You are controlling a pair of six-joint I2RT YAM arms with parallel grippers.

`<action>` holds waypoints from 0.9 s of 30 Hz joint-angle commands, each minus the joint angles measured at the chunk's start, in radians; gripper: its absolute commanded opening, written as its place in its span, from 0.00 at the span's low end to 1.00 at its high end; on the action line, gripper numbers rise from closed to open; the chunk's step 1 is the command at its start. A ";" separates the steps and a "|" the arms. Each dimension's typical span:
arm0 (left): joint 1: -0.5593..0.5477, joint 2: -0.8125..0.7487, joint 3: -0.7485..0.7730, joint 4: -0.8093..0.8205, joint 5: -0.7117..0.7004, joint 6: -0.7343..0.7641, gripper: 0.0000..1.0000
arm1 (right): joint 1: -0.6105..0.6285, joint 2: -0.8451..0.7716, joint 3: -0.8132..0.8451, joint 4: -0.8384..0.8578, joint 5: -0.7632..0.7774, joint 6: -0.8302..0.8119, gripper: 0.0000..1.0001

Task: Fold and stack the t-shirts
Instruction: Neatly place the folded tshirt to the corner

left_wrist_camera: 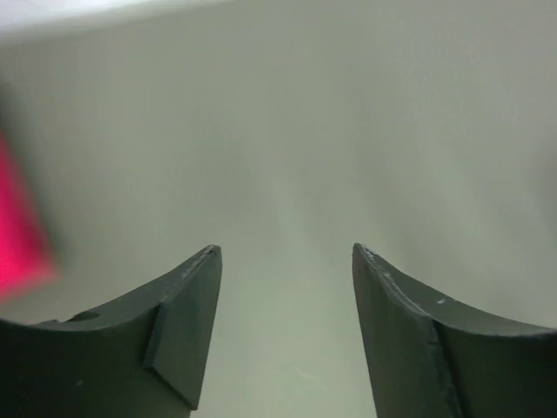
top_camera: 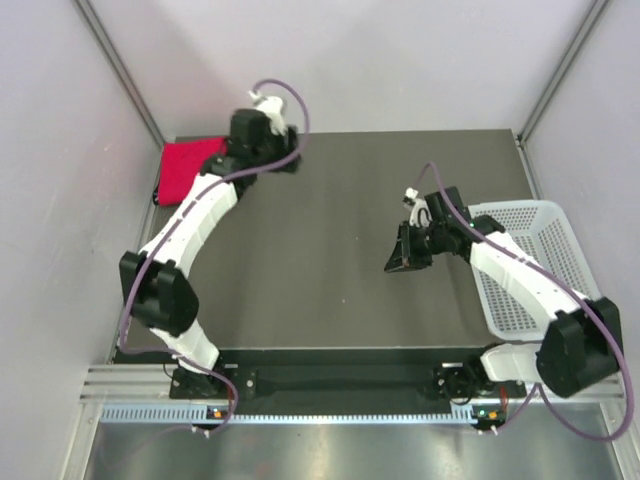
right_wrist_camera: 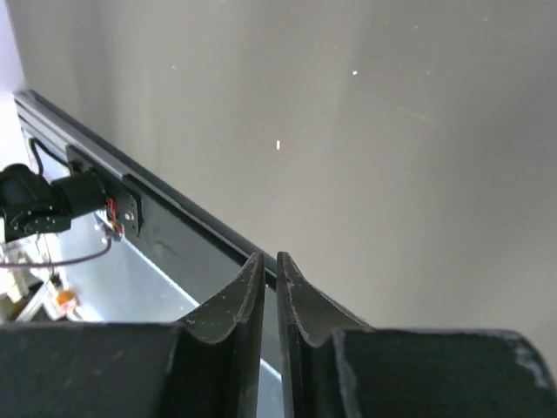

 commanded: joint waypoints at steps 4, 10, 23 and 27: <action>-0.066 -0.458 -0.606 0.177 0.291 -0.393 0.70 | 0.005 -0.245 -0.192 0.260 0.056 0.051 0.15; -0.085 -0.961 -1.016 0.272 0.263 -0.576 0.82 | 0.018 -0.282 -0.443 0.664 0.014 0.247 0.24; -0.085 -1.607 -1.636 0.615 0.370 -1.136 0.84 | 0.124 -0.619 -0.784 0.825 0.366 0.367 1.00; -0.085 -1.667 -1.787 0.730 0.411 -1.248 0.85 | 0.126 -0.772 -0.930 0.818 0.360 0.439 1.00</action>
